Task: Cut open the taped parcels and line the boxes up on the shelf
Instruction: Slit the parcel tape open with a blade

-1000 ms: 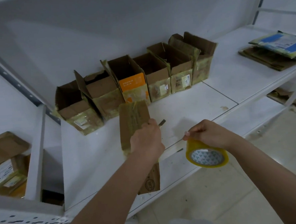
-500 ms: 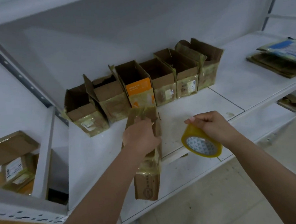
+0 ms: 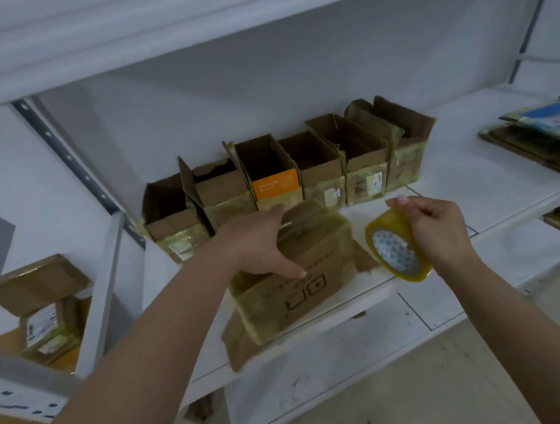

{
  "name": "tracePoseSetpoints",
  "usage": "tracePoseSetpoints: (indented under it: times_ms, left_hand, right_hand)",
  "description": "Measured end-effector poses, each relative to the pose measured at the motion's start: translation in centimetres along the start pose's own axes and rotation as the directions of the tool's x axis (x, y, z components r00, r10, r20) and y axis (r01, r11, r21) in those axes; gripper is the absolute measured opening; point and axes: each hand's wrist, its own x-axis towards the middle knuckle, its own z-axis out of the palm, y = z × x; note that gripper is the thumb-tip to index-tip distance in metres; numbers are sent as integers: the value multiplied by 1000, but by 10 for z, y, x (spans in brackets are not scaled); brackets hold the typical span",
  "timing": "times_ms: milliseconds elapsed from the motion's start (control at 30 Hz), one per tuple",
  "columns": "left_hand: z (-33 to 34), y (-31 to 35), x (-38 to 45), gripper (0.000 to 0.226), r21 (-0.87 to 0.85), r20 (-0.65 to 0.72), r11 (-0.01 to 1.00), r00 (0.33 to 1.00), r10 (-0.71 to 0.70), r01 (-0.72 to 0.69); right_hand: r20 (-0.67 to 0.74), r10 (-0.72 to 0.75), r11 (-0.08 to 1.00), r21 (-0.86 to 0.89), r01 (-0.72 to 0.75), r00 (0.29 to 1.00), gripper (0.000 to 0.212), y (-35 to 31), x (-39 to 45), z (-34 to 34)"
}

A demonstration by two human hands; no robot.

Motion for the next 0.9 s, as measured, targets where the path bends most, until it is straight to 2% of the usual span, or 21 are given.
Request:
tracePoseSetpoints:
  times_ms: [100, 200, 267, 367, 467, 567, 667, 767, 833, 900]
  left_hand:
    - [-8, 4, -2, 119, 153, 27, 962, 974, 225, -227]
    - [8, 2, -3, 108, 222, 44, 928, 954, 296, -298]
    - [22, -2, -6, 108, 201, 34, 950, 971, 236, -238]
    - [46, 9, -12, 115, 44, -93, 993, 989, 112, -109]
    - [75, 46, -8, 110, -2, -272, 998, 961, -56, 58]
    - [90, 70, -1, 92, -17, -338, 984, 926, -170, 175]
    - [93, 63, -6, 64, 8, -286, 999, 957, -45, 49]
    - [87, 41, -18, 66, -37, -170, 985, 972, 161, -170]
    - [77, 25, -25, 70, -20, -135, 974, 966, 220, -224]
    - [66, 10, -26, 70, -6, -131, 976, 967, 217, -219]
  right_hand:
    - [-46, -5, 999, 54, 8, 999, 22, -4, 3, -5]
    - [-24, 2, 998, 57, -1, 1000, 23, -2, 2, -3]
    - [9, 24, 999, 36, -24, 1000, 25, 4, 1, 0]
    - [33, 34, 999, -7, -34, 999, 28, 16, 0, 5]
    - [58, 38, 999, -36, -36, 998, 29, 18, -2, 11]
    - [77, 35, 998, -47, -31, 996, 28, 18, -2, 10]
    - [83, 40, 999, -11, -39, 996, 28, 14, -1, 5]
    - [88, 15, 1000, 9, -16, 996, 28, 11, -1, 6]
    - [125, -1, 1000, 27, -2, 992, 29, 8, -4, 13]
    - [174, -24, 999, 25, 20, 984, 29, 5, -7, 20]
